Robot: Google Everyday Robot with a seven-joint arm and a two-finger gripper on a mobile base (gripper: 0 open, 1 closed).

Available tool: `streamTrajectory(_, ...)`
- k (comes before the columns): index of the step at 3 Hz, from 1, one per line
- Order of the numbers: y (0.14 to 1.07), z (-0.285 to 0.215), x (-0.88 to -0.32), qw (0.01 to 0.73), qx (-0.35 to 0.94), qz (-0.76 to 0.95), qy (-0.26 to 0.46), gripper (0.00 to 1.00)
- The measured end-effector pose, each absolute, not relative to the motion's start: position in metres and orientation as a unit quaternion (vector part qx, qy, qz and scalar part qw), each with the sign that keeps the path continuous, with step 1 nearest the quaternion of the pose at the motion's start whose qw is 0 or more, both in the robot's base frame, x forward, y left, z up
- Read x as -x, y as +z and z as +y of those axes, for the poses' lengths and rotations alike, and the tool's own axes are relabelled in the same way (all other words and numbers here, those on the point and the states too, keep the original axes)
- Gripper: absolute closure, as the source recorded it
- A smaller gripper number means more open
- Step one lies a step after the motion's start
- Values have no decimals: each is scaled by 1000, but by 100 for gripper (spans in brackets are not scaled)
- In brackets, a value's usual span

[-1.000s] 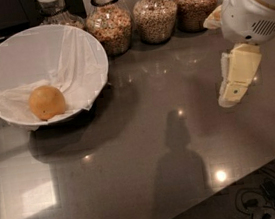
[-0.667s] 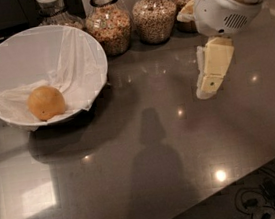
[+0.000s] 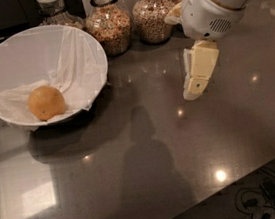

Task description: Pick orange from white bowl

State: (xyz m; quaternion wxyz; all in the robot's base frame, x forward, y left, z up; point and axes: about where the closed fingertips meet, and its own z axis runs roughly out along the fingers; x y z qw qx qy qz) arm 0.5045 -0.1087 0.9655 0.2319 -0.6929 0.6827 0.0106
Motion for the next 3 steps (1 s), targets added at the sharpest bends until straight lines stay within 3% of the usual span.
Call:
streamTrajectory(2,977,-2,-547,296,743,597,55,0)
streamTrajectory(3,979,27,-558,313,750,577,81,0)
